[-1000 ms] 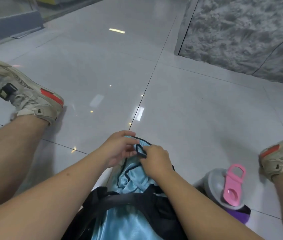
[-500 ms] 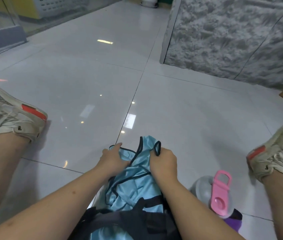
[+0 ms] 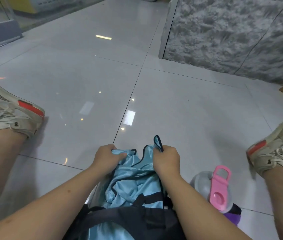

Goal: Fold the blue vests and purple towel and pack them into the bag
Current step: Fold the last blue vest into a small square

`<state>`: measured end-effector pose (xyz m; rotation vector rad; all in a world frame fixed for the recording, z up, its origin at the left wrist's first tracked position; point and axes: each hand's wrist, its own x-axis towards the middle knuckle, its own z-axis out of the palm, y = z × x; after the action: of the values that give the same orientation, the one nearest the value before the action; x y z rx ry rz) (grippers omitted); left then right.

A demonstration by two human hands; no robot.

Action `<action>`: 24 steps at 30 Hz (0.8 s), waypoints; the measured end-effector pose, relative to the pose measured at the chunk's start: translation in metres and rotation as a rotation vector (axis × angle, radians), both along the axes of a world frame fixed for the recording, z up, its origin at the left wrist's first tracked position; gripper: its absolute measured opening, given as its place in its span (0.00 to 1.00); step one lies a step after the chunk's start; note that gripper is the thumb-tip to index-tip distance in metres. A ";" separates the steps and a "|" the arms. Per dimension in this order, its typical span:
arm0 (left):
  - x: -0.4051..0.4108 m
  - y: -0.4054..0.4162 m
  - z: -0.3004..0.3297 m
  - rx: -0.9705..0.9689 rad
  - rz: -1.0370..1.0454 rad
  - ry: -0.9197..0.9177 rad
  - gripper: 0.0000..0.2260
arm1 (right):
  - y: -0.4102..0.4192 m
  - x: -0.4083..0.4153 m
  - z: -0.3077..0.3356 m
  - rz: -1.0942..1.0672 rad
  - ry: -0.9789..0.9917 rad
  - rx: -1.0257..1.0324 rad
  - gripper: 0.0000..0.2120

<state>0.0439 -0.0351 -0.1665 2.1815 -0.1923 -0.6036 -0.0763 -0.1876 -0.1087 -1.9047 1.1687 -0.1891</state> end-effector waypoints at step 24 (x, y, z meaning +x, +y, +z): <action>0.041 0.005 0.116 -0.360 0.160 -0.092 0.05 | -0.008 0.032 0.098 0.025 -0.484 0.065 0.16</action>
<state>0.0852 -0.0300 -0.0509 1.8548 -0.1594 -0.3472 -0.0441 -0.1959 -0.0108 -1.6870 0.8117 -0.5577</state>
